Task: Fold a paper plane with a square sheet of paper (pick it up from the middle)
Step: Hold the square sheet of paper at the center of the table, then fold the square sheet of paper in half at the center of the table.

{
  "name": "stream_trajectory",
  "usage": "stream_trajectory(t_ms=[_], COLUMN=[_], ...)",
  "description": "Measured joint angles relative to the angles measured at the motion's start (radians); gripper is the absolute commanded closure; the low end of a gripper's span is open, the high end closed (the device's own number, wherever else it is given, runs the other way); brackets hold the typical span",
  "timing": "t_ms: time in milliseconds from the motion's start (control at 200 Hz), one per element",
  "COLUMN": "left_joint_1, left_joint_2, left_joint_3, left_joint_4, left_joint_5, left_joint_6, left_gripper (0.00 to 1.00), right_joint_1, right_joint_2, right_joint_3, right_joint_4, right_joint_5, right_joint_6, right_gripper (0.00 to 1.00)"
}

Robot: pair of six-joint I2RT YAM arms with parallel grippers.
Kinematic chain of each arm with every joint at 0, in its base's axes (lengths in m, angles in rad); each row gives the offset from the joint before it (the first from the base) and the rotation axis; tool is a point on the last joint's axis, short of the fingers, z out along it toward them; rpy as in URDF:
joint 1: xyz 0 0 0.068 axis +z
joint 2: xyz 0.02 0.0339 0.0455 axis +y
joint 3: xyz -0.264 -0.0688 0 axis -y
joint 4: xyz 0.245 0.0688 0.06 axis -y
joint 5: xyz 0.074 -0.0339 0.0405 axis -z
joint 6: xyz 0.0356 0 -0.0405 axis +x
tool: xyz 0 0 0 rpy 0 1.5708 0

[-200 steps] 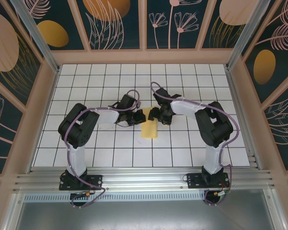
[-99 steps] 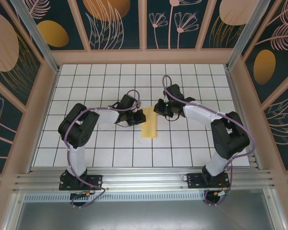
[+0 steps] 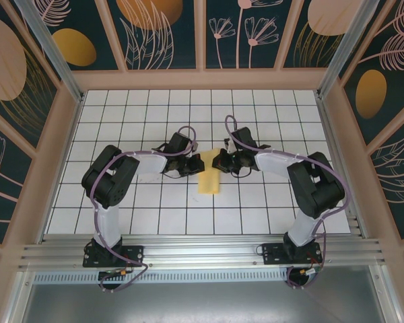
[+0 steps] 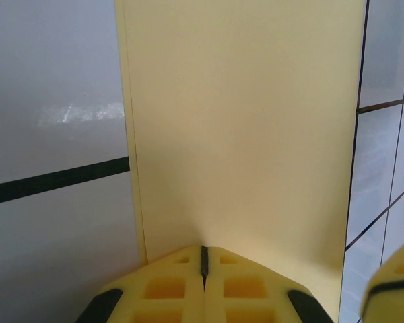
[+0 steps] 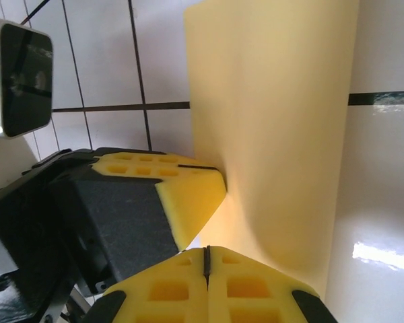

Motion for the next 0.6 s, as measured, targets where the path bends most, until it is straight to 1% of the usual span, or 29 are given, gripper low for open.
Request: stream_trajectory(t_ms=[315,600], left_joint_1=[0.000,0.000], left_joint_2=[0.000,0.000], left_joint_3=[0.000,0.000], left_joint_4=[0.000,0.000], left_joint_5=[0.000,0.000], left_joint_6=[0.008,0.012], left_gripper=[1.00,1.00], right_joint_1=[-0.031,-0.053], right_joint_2=[0.046,0.050], right_joint_3=[-0.051,-0.134], right_joint_4=[0.024,0.125], right_joint_5=[0.000,-0.039], right_joint_6=[-0.009,-0.027], right_gripper=[0.98,0.98])
